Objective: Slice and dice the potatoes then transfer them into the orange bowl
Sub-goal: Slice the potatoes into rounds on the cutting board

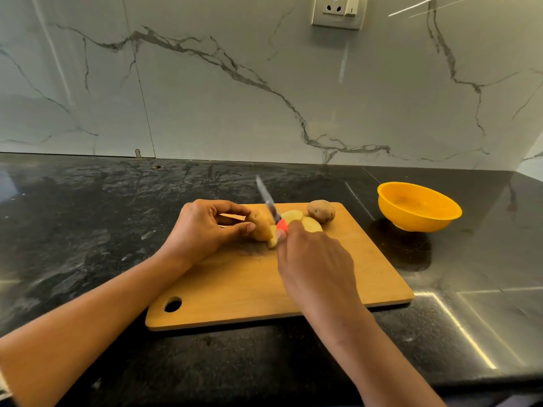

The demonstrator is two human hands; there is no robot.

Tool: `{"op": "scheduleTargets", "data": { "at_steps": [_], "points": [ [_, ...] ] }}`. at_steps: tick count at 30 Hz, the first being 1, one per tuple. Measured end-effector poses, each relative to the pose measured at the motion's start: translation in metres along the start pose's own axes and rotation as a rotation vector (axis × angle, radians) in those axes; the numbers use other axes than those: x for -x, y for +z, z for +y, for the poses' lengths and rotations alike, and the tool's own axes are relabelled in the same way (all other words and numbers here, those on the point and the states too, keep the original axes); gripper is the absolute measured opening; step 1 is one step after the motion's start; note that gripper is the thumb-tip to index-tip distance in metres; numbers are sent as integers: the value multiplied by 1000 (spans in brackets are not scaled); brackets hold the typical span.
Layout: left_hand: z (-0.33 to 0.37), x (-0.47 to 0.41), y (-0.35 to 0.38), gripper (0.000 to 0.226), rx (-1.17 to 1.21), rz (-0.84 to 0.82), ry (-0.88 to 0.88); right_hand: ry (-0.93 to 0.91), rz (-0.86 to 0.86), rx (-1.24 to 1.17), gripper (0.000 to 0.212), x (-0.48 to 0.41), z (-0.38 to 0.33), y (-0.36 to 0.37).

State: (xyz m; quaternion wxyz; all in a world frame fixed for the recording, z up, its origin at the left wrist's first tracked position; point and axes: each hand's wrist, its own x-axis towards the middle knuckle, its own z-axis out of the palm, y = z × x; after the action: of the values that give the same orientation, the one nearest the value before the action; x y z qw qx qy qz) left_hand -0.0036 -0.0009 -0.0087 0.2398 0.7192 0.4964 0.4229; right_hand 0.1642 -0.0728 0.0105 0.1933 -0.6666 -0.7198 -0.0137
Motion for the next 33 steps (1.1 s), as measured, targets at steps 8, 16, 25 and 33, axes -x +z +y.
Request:
{"op": "scheduleTargets", "data": {
  "at_steps": [8, 16, 25, 33],
  "points": [
    [0, -6, -3, 72, -4, -152, -83, 27, 109, -84, 34, -23, 28, 6],
    [22, -27, -12, 67, -356, -405, -90, -22, 106, -95, 35, -38, 27, 16],
    [44, -46, -35, 59, -649, -652, 61, 16, 94, -140, 34, -31, 33, 15],
    [3, -24, -35, 90, 111, -385, -99, 18, 92, -143, 33, -27, 29, 15]
  ]
}}
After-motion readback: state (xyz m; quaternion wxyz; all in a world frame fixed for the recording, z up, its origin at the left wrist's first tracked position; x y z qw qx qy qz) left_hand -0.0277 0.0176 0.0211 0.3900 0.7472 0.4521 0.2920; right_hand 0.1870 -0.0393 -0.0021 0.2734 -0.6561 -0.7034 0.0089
